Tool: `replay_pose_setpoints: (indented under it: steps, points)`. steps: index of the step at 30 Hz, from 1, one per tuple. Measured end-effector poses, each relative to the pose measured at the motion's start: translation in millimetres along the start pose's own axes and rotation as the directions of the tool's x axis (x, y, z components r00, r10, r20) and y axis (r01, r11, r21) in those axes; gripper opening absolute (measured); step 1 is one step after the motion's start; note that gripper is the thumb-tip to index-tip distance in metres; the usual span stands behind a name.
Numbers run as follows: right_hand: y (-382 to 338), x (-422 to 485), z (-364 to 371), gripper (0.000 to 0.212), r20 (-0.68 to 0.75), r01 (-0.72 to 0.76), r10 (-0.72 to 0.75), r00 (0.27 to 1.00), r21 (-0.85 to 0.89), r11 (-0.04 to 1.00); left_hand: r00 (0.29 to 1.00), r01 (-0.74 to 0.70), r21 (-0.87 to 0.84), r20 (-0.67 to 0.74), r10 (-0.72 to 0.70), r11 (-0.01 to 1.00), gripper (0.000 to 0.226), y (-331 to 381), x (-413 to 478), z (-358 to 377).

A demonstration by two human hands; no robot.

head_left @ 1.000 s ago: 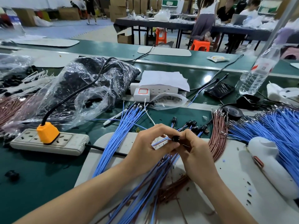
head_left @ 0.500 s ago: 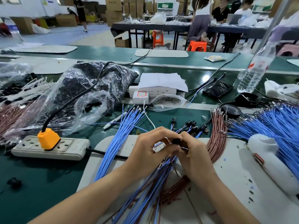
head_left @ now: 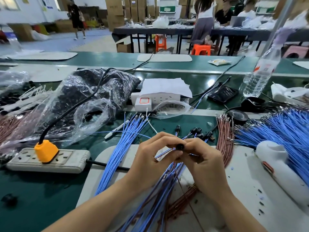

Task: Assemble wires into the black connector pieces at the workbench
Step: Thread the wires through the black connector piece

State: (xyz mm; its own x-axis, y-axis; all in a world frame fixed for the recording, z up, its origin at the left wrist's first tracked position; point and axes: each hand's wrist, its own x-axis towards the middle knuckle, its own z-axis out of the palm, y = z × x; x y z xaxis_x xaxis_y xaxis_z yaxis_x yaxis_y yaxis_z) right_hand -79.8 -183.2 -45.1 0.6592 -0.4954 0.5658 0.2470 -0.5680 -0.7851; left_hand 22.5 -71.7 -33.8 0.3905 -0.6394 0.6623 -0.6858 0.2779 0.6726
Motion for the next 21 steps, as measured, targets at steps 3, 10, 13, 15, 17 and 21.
replay_pose_setpoints:
  steps: [3,10,13,15,17,21]
  points:
    - [0.4,-1.0,2.4,0.006,0.026,0.061,-0.059,0.998,-0.075,0.995,1.0,-0.023,0.028,-0.006,0.024,0.999,0.017,0.0,-0.6,0.0]
    - [0.9,-1.8,9.0,0.007,0.048,0.04,-0.036,0.998,-0.073,0.997,0.999,-0.037,0.05,-0.029,0.039,0.998,0.015,2.8,-1.6,-0.4]
    - [3.5,-3.6,7.4,0.007,0.077,-0.014,0.017,0.997,-0.034,0.999,1.0,-0.014,0.04,-0.012,0.015,0.999,0.016,3.3,-0.8,-0.3]
    - [4.1,-2.9,4.8,0.011,0.088,-0.039,0.038,0.995,-0.002,0.999,1.0,-0.007,0.005,-0.002,0.007,1.0,0.016,4.6,-0.4,0.0]
    - [3.5,-1.9,4.1,0.011,0.073,-0.014,0.016,0.997,-0.017,1.0,1.0,0.005,-0.024,-0.004,-0.005,1.0,0.016,5.5,-1.2,0.1]
    - [-0.9,-2.7,7.6,0.015,0.077,0.051,-0.04,0.996,-0.155,0.987,0.999,0.024,-0.013,-0.027,-0.024,1.0,0.016,4.5,-3.4,2.7]
